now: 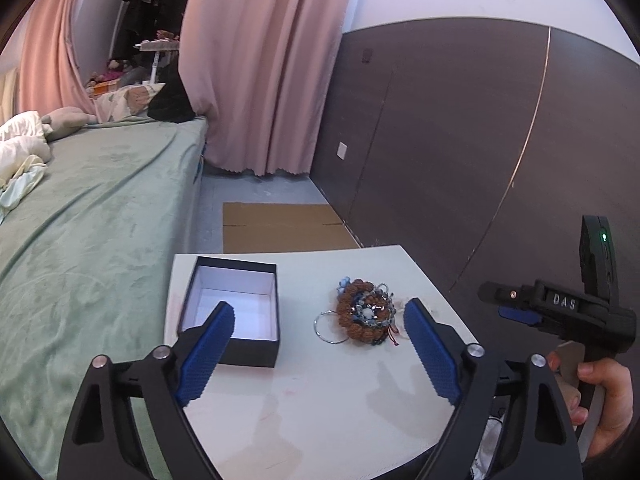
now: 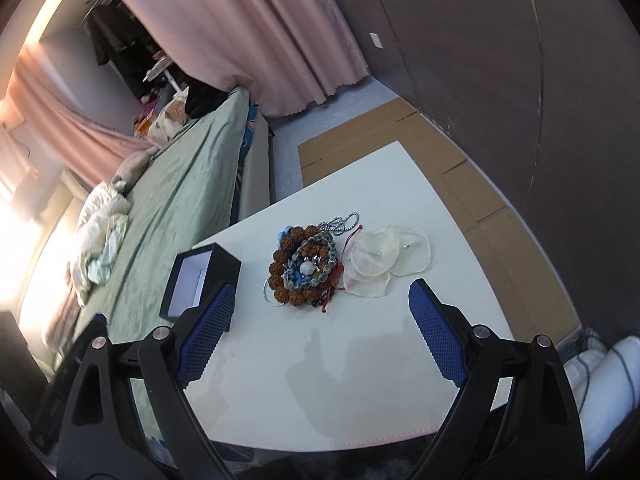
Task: Organize jewelry
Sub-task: 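Lower the left tool onto the brown bead bracelet and close it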
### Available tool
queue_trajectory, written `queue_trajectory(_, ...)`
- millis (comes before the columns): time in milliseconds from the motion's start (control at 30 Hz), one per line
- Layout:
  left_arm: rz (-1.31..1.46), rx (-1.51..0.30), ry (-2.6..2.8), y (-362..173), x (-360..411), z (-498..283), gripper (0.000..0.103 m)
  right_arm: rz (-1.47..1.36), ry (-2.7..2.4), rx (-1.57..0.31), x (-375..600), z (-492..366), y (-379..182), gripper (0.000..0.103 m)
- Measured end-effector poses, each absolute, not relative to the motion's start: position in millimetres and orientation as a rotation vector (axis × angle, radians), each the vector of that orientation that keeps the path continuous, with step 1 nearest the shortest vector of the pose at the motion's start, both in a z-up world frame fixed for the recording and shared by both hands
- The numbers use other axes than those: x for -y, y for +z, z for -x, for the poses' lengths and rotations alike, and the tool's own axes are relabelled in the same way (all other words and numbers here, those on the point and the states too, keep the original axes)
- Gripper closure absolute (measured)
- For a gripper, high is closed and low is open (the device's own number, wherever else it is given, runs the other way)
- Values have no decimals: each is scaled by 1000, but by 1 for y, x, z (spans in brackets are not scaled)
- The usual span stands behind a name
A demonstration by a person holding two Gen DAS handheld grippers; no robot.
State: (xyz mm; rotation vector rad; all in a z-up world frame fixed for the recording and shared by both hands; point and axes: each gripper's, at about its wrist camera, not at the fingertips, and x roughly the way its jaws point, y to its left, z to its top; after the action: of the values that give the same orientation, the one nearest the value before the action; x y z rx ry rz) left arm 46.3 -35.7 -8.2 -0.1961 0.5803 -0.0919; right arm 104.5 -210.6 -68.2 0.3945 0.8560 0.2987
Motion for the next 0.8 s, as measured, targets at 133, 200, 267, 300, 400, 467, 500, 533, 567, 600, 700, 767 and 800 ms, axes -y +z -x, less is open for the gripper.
queue_trajectory(133, 194, -587, -111, -11, 40, -58, 28, -424, 272, -876, 215, -119, -77, 15)
queue_trajectory(200, 203, -604, -126, -15, 42, -67, 32, -431, 260, -890, 216, -128, -85, 15)
queue_trajectory(267, 216, -620, -139, -20, 44, -77, 38, -453, 248, -927, 219, -138, -95, 16)
queue_trajectory(300, 218, -626, -143, -22, 45, -81, 38, -489, 251, -942, 222, -145, -99, 19)
queue_trajectory(400, 210, -634, -152, -29, 50, -94, 39, -526, 232, -964, 227, -159, -107, 20)
queue_trajectory(467, 204, -659, -157, -38, 54, -105, 46, -537, 220, -981, 228, -166, -112, 22)
queue_trajectory(500, 206, -679, -165, -42, 56, -112, 48, -544, 216, -994, 227, -170, -115, 23)
queue_trajectory(533, 210, -682, -172, -44, 57, -116, 48, -558, 213, -1011, 227, -176, -120, 25)
queue_trajectory(567, 215, -684, -176, -47, 58, -122, 48, -572, 210, -1025, 227, -180, -124, 26)
queue_trajectory(600, 215, -692, -176, -51, 60, -129, 49, -591, 207, -1045, 227, -185, -130, 27)
queue_trajectory(700, 231, -734, -183, -64, 63, -144, 57, -624, 193, -1091, 226, -196, -143, 33)
queue_trajectory(767, 247, -754, -186, -70, 64, -151, 59, -641, 180, -1114, 225, -200, -150, 35)
queue_trajectory(800, 254, -763, -190, -73, 66, -154, 59, -650, 170, -1130, 225, -203, -155, 38)
